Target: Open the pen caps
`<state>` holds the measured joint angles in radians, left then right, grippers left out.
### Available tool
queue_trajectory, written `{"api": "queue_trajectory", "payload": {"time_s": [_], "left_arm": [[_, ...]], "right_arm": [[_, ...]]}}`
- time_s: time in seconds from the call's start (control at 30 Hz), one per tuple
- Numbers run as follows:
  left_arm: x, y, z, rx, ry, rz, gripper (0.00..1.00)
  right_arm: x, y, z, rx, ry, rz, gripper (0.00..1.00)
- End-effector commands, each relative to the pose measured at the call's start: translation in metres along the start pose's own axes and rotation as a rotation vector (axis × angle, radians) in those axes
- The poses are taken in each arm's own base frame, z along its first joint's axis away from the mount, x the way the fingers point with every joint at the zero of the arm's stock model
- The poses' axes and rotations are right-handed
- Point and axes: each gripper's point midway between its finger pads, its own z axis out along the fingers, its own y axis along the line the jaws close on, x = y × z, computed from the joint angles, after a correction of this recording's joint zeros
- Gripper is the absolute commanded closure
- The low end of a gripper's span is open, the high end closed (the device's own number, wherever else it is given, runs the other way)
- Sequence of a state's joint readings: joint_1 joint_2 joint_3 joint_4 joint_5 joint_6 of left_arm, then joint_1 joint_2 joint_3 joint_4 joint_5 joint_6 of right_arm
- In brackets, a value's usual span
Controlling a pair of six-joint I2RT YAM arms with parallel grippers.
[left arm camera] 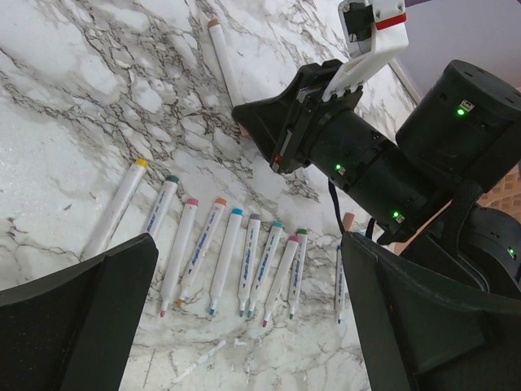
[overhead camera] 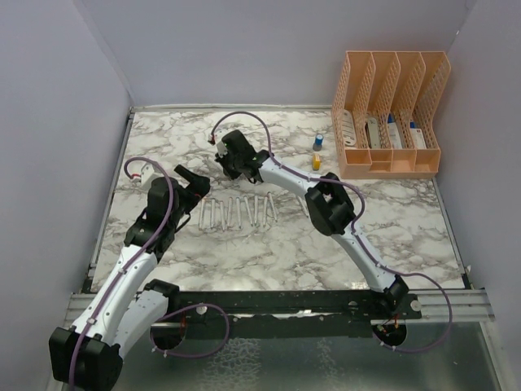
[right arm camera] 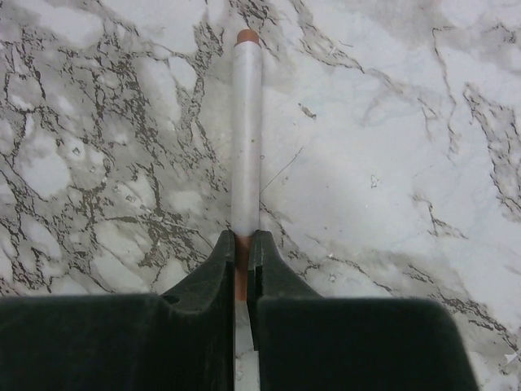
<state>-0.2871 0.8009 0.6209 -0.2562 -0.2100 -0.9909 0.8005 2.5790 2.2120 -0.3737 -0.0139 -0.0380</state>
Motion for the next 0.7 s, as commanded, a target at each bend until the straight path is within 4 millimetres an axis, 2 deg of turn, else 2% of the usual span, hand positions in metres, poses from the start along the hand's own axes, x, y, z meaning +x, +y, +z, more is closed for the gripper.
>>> {"api": "queue_trajectory", "payload": {"time_s": [0.0, 0.1, 0.23, 0.3, 0.5, 0.67], "left_arm": [[-0.003, -0.003, 0.0, 0.015, -0.013, -0.014, 0.01], [0.0, -0.01, 0.005, 0.044, 0.007, -0.005, 0.05], [0.012, -0.023, 0.019, 0.081, 0.077, 0.001, 0.07], [0.019, -0.03, 0.028, 0.104, 0.115, 0.0, 0.09], [0.034, -0.048, 0.06, 0.148, 0.189, -0.02, 0.14], [0.038, -0.073, 0.085, 0.191, 0.211, -0.04, 0.15]], "right_arm": [[0.025, 0.002, 0.0, 0.025, 0.071, 0.065, 0.99], [0.005, -0.002, -0.019, 0.027, 0.011, 0.126, 0.99], [-0.027, -0.015, -0.063, 0.05, -0.101, 0.211, 0.99], [-0.036, -0.02, -0.085, 0.054, -0.142, 0.233, 0.99], [-0.032, -0.024, -0.138, 0.076, -0.155, 0.257, 0.99], [-0.024, -0.021, -0.172, 0.073, -0.154, 0.294, 0.99]]}}
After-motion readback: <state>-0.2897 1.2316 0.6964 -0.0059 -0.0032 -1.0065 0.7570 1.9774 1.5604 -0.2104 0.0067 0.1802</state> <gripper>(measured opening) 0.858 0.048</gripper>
